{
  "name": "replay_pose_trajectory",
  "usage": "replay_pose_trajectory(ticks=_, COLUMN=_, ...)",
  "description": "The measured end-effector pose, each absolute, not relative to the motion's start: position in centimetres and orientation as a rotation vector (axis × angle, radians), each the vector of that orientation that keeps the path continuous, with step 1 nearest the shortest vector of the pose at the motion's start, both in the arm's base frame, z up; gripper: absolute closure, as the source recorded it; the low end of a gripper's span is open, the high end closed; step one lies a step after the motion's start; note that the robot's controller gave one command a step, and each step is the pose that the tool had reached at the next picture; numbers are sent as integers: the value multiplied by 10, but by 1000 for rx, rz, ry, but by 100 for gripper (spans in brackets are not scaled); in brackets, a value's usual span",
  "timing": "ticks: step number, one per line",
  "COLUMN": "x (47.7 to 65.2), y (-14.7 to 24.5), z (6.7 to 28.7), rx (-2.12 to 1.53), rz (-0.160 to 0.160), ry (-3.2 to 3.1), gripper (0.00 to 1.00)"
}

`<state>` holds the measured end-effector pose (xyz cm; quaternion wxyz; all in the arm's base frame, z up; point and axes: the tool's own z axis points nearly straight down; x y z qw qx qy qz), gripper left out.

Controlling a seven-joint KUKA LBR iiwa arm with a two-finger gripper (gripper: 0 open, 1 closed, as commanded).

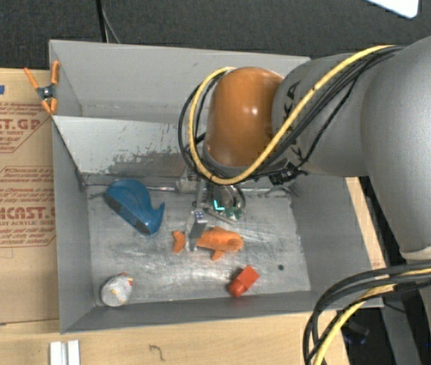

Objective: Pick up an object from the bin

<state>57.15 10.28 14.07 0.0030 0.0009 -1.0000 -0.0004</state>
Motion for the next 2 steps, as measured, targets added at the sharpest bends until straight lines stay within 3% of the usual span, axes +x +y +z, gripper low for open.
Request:
replay_pose_trajectory(ticks=1, x=574, y=102, z=145, rx=1, rz=-2, ry=-3143, gripper=0)
replay_pose_trajectory(ticks=2, x=536, y=85, z=73, rx=-124, rz=-5, ry=-3148, gripper=100)
